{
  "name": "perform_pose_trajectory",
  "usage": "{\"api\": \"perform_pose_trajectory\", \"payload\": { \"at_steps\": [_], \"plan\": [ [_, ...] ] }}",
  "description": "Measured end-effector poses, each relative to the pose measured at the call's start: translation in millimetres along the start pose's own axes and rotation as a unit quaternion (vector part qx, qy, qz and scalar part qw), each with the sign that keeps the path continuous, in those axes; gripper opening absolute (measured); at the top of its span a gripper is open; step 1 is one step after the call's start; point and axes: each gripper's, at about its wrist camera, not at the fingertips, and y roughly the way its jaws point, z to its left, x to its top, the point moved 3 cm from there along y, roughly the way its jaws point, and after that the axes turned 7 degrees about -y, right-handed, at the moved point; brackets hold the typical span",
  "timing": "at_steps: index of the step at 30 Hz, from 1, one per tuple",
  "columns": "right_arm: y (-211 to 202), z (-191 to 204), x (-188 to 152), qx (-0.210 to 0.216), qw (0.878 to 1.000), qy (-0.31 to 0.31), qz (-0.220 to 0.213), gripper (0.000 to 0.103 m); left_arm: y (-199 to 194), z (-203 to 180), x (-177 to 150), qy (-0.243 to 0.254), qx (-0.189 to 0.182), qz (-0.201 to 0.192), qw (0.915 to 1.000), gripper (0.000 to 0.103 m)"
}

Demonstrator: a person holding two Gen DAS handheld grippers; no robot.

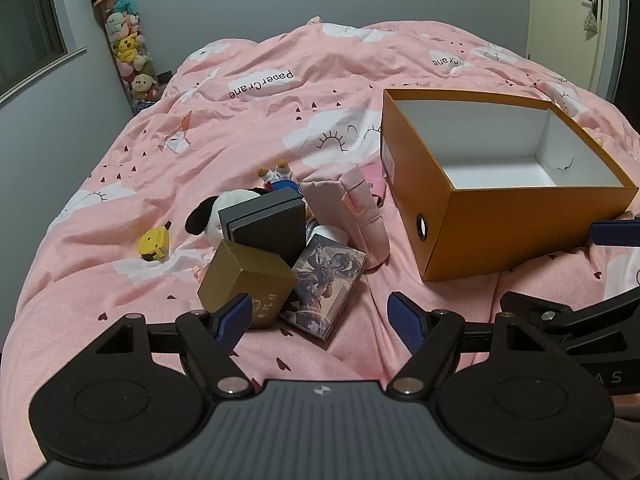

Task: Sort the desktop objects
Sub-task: 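Move both tools toward the pile of items beside the orange box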

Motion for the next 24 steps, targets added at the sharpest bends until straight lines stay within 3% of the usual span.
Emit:
{"api": "perform_pose_trajectory", "payload": {
  "at_steps": [18, 24],
  "plan": [
    [1.1, 2.3, 0.3, 0.007, 1.0, -0.002, 0.0, 0.102, -0.2, 0.1, -0.2, -0.004, -0.007, 0.002, 1.0, 0.088],
    [3.2, 10.9, 11.7, 0.026, 0.999, -0.031, -0.011, 0.093, -0.7, 12.4, 8.0, -0.005, -0.011, 0.003, 0.9999, 0.088]
  ]
}}
